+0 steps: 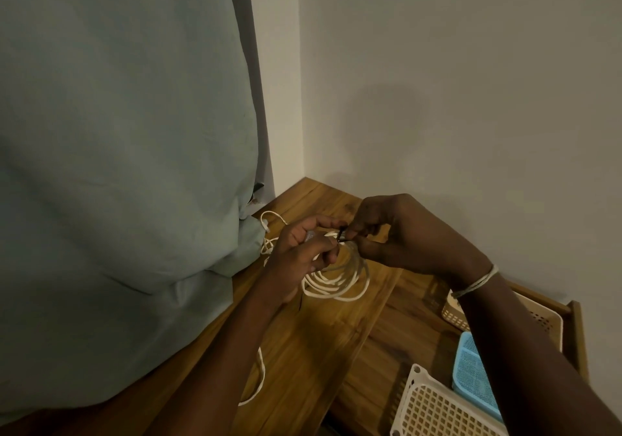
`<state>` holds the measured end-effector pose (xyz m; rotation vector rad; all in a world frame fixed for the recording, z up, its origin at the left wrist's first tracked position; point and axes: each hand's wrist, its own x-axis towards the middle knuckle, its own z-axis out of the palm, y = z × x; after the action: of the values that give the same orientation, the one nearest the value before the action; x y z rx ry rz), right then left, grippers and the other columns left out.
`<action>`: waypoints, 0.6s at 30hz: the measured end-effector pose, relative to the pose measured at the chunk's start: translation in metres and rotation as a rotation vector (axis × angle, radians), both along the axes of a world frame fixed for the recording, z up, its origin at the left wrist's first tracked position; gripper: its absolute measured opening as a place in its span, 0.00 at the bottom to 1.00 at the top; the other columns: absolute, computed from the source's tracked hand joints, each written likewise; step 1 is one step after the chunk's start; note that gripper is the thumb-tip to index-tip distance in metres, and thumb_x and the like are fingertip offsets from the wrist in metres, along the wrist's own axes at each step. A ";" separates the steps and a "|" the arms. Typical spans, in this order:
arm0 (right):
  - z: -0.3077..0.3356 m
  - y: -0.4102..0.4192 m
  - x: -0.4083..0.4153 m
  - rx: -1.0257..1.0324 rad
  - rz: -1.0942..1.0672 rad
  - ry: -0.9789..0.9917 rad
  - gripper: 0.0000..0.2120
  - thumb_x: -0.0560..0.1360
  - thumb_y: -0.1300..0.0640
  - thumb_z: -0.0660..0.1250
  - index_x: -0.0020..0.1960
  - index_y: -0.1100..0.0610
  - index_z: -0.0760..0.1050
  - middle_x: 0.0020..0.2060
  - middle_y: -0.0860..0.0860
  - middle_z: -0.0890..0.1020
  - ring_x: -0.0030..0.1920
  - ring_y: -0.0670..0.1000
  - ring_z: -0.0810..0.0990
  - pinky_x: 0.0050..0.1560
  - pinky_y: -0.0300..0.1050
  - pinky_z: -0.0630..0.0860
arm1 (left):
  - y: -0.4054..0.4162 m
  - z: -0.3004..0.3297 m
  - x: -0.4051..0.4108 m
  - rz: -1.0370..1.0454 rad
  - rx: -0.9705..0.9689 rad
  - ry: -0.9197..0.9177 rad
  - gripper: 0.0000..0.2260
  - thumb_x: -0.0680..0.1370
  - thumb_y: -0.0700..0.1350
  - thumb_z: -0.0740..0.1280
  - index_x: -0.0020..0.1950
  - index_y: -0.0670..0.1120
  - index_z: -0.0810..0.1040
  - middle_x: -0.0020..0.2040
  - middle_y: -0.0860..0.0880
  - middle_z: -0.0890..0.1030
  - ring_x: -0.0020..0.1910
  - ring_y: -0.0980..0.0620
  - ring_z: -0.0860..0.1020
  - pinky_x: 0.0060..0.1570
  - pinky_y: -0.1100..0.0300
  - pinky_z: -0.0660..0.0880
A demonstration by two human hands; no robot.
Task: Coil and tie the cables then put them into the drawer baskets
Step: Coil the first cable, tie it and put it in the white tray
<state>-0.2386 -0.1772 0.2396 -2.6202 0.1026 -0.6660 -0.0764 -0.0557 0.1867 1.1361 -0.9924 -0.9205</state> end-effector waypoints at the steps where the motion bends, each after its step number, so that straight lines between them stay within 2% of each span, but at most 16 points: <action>1: 0.001 0.001 0.000 0.002 -0.011 -0.010 0.08 0.71 0.62 0.75 0.49 0.56 0.85 0.40 0.49 0.83 0.38 0.47 0.80 0.38 0.47 0.78 | 0.000 0.001 0.000 0.002 -0.001 -0.011 0.11 0.78 0.32 0.62 0.54 0.43 0.80 0.34 0.43 0.76 0.32 0.54 0.75 0.30 0.67 0.72; 3: 0.003 0.003 0.000 0.006 -0.033 -0.033 0.06 0.69 0.61 0.75 0.47 0.57 0.85 0.38 0.49 0.83 0.37 0.48 0.80 0.37 0.48 0.78 | 0.000 0.002 -0.001 0.012 -0.007 -0.026 0.12 0.78 0.33 0.63 0.52 0.46 0.81 0.34 0.44 0.78 0.33 0.54 0.77 0.34 0.62 0.74; 5: 0.006 0.005 0.001 -0.007 -0.047 -0.055 0.06 0.68 0.60 0.75 0.45 0.57 0.85 0.37 0.49 0.82 0.36 0.47 0.79 0.36 0.48 0.78 | -0.001 0.002 -0.002 0.024 -0.016 -0.027 0.13 0.78 0.33 0.64 0.50 0.50 0.83 0.36 0.44 0.80 0.35 0.51 0.77 0.40 0.53 0.73; 8: 0.009 0.007 0.001 -0.033 -0.066 -0.070 0.07 0.67 0.57 0.74 0.44 0.58 0.84 0.37 0.49 0.82 0.35 0.46 0.79 0.35 0.44 0.78 | -0.002 0.002 -0.002 0.046 -0.022 -0.046 0.11 0.77 0.38 0.66 0.50 0.52 0.84 0.41 0.40 0.82 0.41 0.41 0.75 0.45 0.44 0.69; 11: 0.010 0.008 0.001 -0.052 -0.081 -0.067 0.07 0.66 0.56 0.73 0.43 0.58 0.84 0.36 0.48 0.81 0.35 0.46 0.79 0.35 0.43 0.78 | -0.004 0.002 -0.003 0.063 -0.021 -0.057 0.10 0.76 0.39 0.67 0.51 0.52 0.83 0.45 0.38 0.83 0.45 0.38 0.74 0.47 0.42 0.69; 18: 0.010 0.009 0.003 -0.090 -0.072 -0.026 0.08 0.66 0.55 0.74 0.44 0.57 0.84 0.37 0.48 0.81 0.34 0.43 0.78 0.34 0.36 0.75 | -0.004 0.002 -0.003 0.070 -0.035 -0.051 0.10 0.76 0.40 0.67 0.52 0.52 0.83 0.46 0.34 0.80 0.46 0.38 0.73 0.46 0.42 0.68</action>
<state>-0.2356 -0.1682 0.2492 -2.7038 0.1628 -0.7447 -0.0793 -0.0601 0.1884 1.1630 -1.0004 -0.8187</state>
